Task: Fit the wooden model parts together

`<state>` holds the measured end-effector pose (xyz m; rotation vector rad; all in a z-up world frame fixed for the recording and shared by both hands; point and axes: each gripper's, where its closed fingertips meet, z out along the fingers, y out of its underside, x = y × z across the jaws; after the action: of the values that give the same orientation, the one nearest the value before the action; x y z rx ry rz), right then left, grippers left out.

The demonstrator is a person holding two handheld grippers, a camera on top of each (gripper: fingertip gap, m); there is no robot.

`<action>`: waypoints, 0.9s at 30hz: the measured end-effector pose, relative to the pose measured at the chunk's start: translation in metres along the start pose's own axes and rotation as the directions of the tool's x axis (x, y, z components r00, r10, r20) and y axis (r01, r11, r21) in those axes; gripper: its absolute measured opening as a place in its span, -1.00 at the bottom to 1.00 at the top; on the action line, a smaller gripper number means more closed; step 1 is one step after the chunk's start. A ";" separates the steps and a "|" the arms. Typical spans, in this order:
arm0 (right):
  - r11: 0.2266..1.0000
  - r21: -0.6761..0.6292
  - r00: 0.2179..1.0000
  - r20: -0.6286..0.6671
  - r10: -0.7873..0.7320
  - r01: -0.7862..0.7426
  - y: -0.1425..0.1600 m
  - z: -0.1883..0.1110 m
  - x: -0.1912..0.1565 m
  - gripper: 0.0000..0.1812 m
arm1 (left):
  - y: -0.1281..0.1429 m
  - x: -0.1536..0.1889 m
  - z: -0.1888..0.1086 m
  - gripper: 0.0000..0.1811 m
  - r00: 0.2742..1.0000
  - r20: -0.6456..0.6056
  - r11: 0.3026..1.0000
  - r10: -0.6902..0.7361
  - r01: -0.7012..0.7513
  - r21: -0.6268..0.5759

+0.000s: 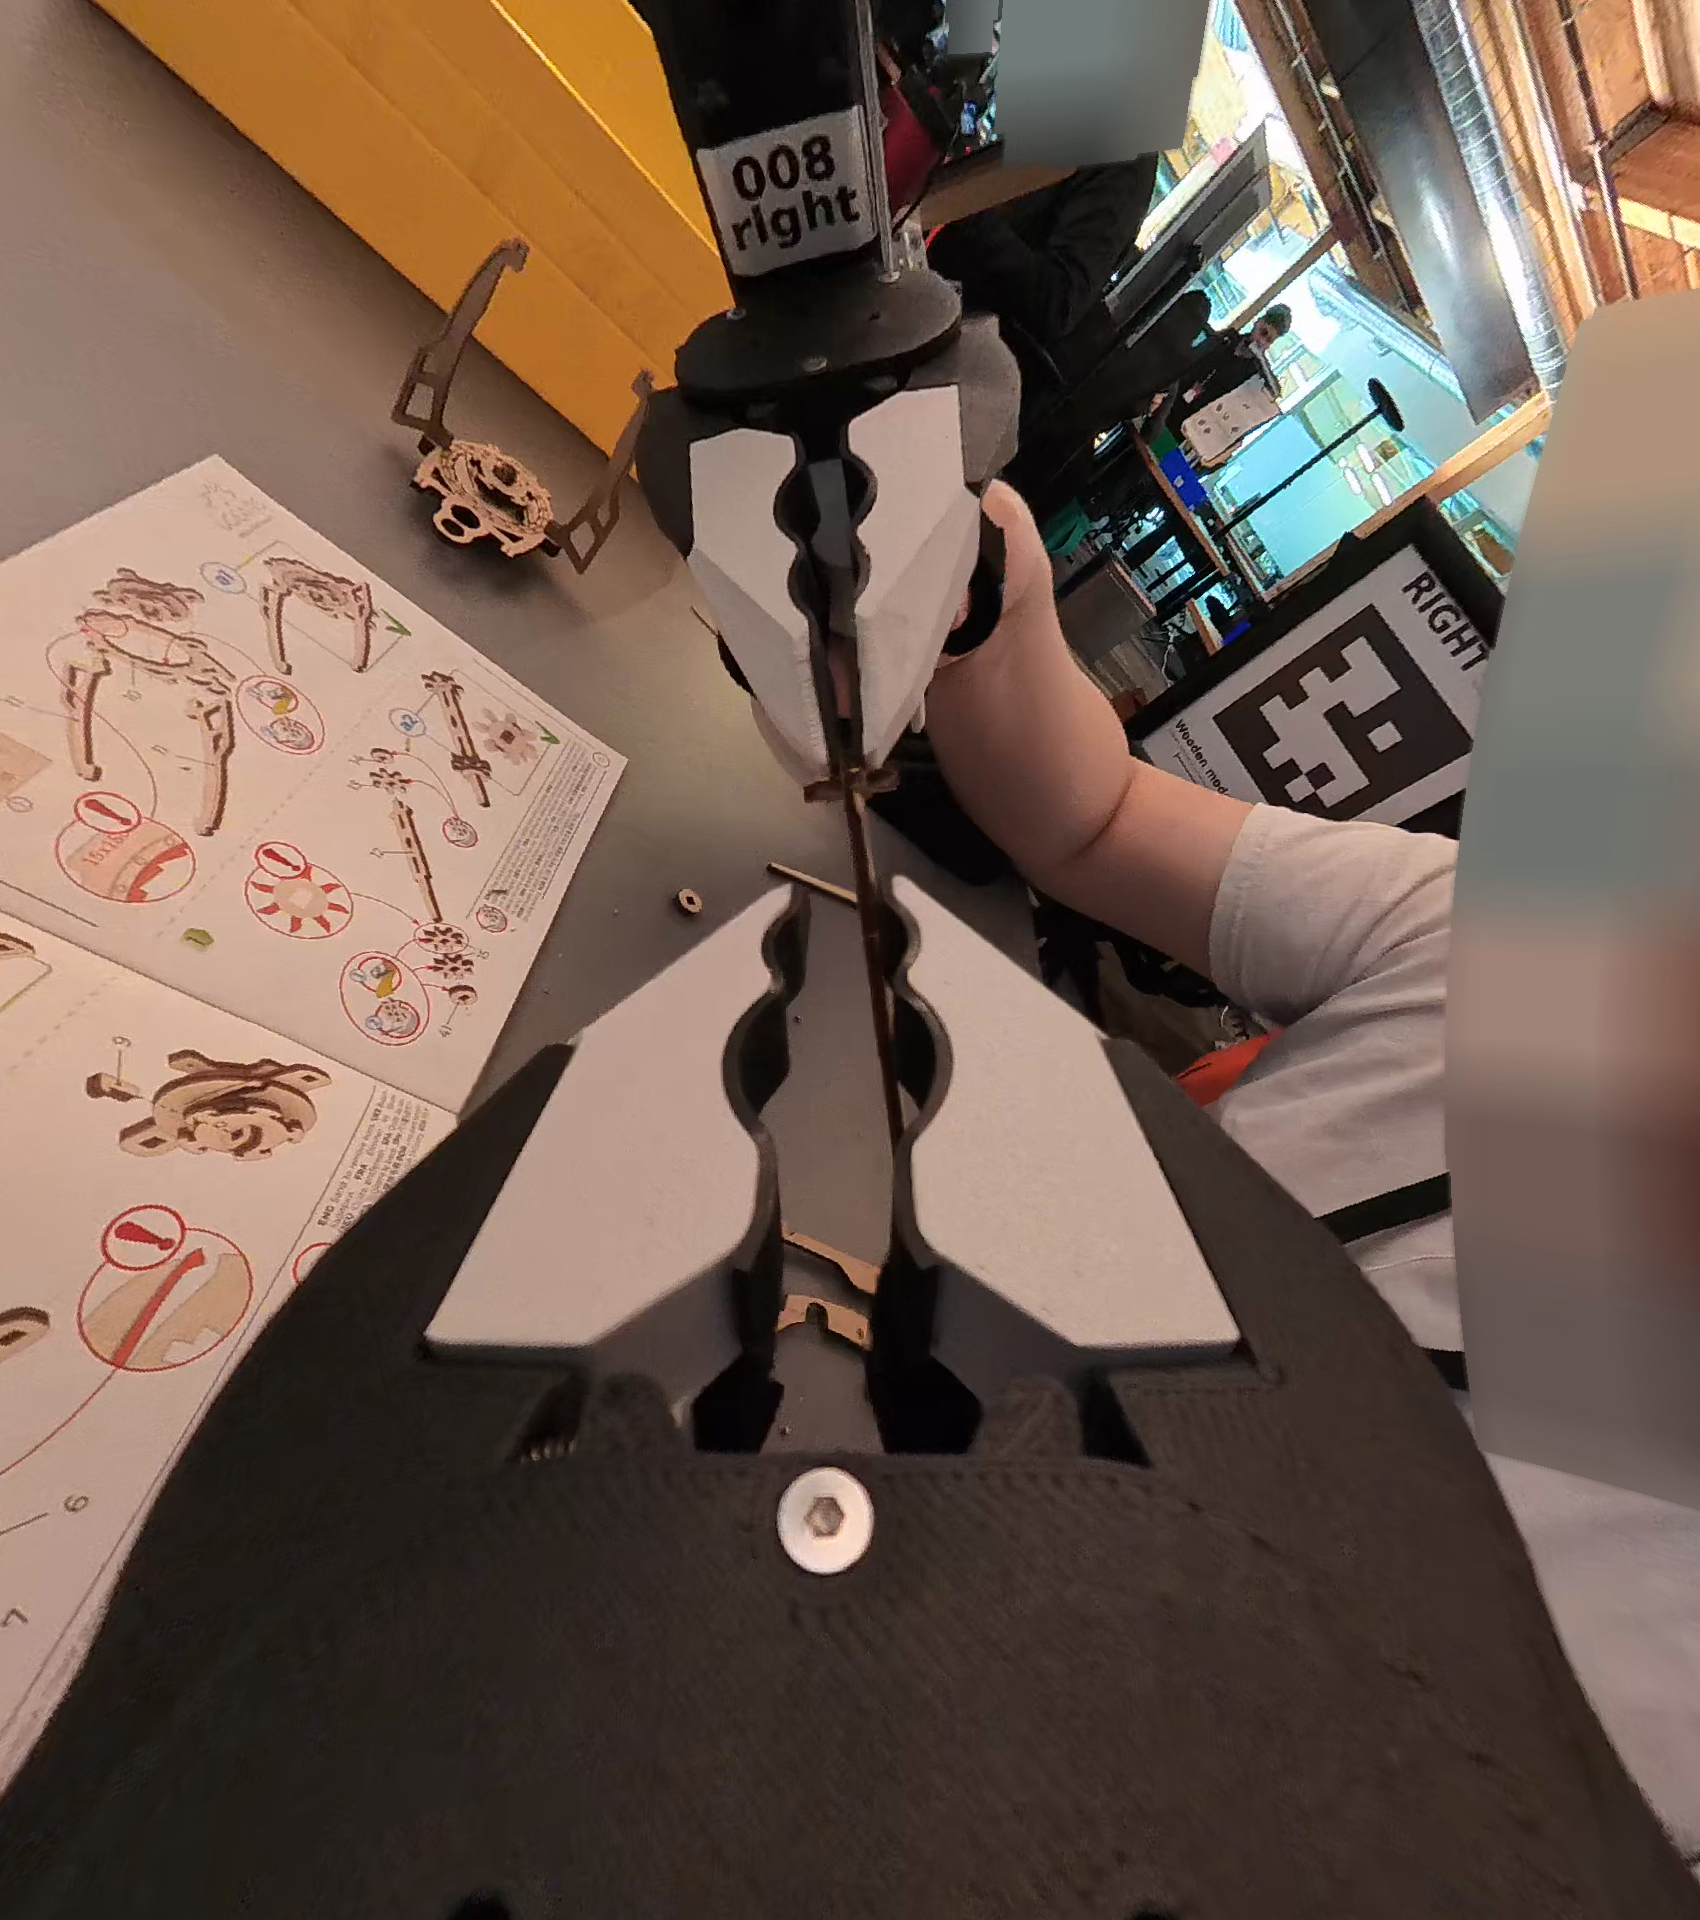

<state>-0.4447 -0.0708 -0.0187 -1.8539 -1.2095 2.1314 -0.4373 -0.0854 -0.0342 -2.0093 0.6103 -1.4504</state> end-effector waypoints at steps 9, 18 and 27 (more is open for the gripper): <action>0.999 -0.008 0.999 -0.020 -0.041 0.041 0.000 0.000 0.002 -1.00 | 0.002 0.001 0.007 -1.00 1.000 0.004 1.000 0.029 -0.029 -0.007; 0.990 -0.045 0.991 -0.006 -0.135 0.135 0.003 0.001 -0.005 -1.00 | 0.004 0.007 0.007 -1.00 0.999 -0.025 0.999 0.039 -0.040 -0.023; 0.983 -0.053 0.984 0.007 -0.177 0.177 0.003 0.002 -0.008 -0.99 | 0.005 0.009 0.008 -1.00 0.999 -0.031 0.999 0.040 -0.040 -0.027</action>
<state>-0.4426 -0.0781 -0.0141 -1.6919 -1.3875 2.0272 -0.4268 -0.0935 -0.0332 -1.9880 0.6828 -1.4583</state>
